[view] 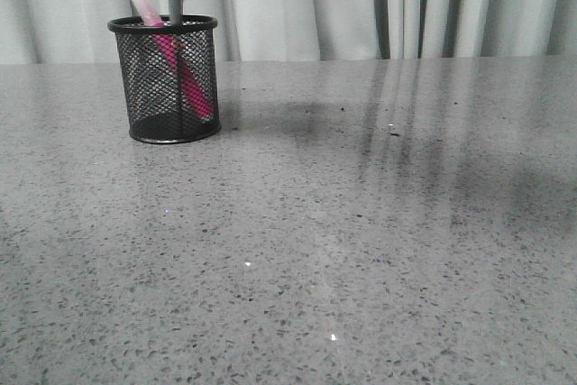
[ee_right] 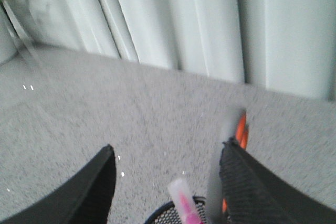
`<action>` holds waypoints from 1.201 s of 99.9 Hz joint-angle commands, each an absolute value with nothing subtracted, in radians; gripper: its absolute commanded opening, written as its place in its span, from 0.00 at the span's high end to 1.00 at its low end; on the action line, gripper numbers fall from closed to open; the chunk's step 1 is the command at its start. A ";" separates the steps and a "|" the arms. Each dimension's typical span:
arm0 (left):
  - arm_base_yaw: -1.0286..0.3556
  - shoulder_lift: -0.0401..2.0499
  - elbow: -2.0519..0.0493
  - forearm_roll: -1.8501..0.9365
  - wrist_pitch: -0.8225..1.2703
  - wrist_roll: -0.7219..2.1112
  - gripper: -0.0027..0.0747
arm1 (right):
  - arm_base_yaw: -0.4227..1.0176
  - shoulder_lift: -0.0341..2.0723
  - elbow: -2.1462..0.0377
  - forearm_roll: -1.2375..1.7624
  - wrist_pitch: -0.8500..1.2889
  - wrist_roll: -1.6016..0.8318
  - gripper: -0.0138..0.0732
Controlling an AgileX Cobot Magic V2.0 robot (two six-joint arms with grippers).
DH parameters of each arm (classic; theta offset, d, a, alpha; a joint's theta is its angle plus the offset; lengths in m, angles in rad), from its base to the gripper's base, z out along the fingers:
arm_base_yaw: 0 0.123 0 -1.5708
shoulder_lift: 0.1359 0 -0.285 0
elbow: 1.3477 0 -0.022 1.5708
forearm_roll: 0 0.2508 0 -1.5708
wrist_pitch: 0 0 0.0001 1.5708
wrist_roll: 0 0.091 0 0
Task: Put pen and scissors into bin
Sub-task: 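Lower the scissors blades-first into the cup and open the right gripper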
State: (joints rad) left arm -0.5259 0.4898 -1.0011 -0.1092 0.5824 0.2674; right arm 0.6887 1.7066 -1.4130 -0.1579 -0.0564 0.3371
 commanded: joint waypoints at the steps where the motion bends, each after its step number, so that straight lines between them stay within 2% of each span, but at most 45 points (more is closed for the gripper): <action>1: -0.535 0.450 -0.979 0.043 0.510 0.132 0.95 | 0.678 1.568 -1.440 -0.211 -0.063 0.325 0.46; 7: -0.535 0.403 -0.935 0.142 0.510 0.055 0.97 | 0.678 1.515 -1.440 -0.264 0.000 0.325 0.59; 16: -0.535 0.325 -0.853 0.282 0.510 -0.084 0.98 | 0.682 1.423 -1.428 -0.324 0.148 0.325 0.92; 27: -0.535 0.208 -0.751 0.406 0.512 -0.249 0.98 | 0.682 1.269 -1.317 -0.395 0.195 0.325 0.91; 47: -0.535 0.046 -0.613 0.387 0.525 -0.267 0.98 | 0.682 0.896 -0.936 -0.452 0.204 0.325 0.91; 60: -0.535 0.012 -0.573 0.383 0.561 -0.267 0.98 | 0.682 0.609 -0.694 -0.457 0.285 0.325 0.91; 78: -0.535 0.012 -0.564 0.372 0.565 -0.267 0.98 | 0.682 0.235 -0.510 -0.477 0.461 0.325 0.91; 90: -0.535 0.012 -0.564 0.372 0.565 -0.267 0.98 | 0.682 0.116 -0.485 -0.468 0.558 0.325 0.91; 120: -0.535 0.012 -0.564 0.372 0.565 -0.267 0.98 | 0.682 0.083 -0.485 -0.495 0.490 0.325 0.91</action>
